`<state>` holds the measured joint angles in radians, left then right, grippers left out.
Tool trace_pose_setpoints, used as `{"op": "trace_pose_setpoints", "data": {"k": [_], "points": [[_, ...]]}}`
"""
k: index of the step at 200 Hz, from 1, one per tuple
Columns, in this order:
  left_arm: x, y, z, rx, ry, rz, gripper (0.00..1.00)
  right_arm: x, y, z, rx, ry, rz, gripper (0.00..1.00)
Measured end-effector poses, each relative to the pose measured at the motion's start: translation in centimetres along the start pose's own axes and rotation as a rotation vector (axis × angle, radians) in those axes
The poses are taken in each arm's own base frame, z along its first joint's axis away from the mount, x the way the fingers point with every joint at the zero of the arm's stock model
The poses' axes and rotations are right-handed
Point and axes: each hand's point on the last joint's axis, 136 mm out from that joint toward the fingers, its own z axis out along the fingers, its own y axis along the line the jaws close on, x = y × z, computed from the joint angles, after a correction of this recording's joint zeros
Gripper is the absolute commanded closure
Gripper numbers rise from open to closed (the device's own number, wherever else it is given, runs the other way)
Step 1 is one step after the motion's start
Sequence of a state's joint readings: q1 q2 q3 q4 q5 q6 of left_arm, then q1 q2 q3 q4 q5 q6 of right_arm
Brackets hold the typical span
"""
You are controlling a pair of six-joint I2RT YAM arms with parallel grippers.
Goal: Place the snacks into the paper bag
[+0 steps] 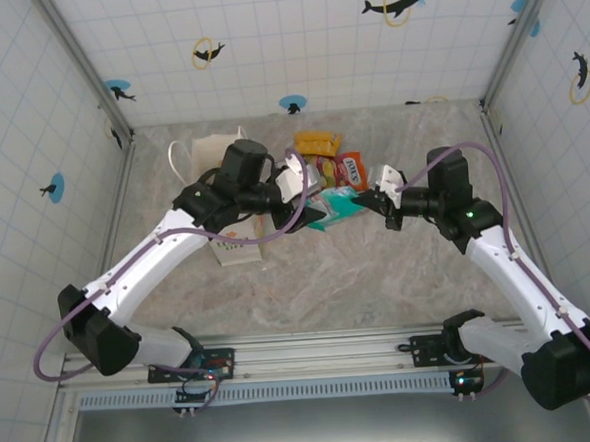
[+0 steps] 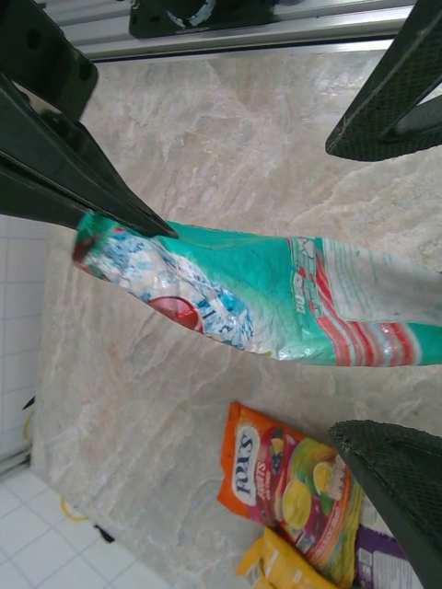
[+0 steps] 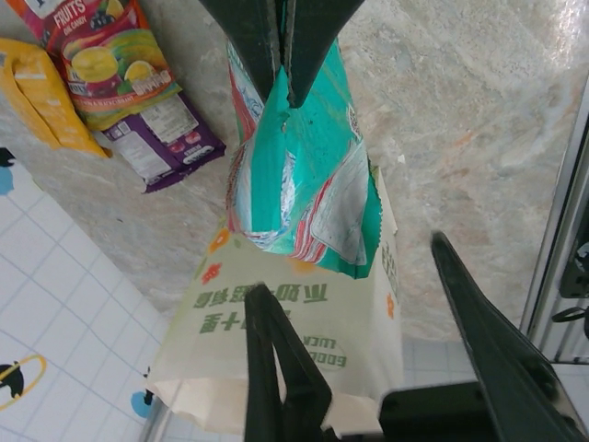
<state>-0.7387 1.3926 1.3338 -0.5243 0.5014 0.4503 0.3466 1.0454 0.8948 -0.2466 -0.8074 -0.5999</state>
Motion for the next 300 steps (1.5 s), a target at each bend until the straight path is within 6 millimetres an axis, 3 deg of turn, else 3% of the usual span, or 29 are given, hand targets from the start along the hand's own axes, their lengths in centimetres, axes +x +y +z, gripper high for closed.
{"op": "trace_pose_setpoints", "data": {"k": [43,142,205,257,300], "points": [[1.4,-0.6,1.7,0.039,0.053,0.001,0.25,-0.3,0.6,0.1,-0.028,-0.016,-0.016,1.0],[1.6,-1.5,2.8,0.022,0.092,0.052,0.35,-0.7,0.4,0.2,-0.014,-0.048,0.029,1.0],[1.8,-0.7,3.0,-0.018,0.109,0.064,0.54,-1.2,0.5,0.1,-0.027,-0.073,0.026,1.0],[1.9,-0.5,3.0,-0.031,0.114,0.063,0.76,-1.3,0.5,0.2,-0.028,-0.079,0.024,1.0],[2.0,-0.5,3.0,-0.031,0.115,0.063,0.84,-1.1,0.4,0.3,-0.02,-0.083,0.022,1.0]]}}
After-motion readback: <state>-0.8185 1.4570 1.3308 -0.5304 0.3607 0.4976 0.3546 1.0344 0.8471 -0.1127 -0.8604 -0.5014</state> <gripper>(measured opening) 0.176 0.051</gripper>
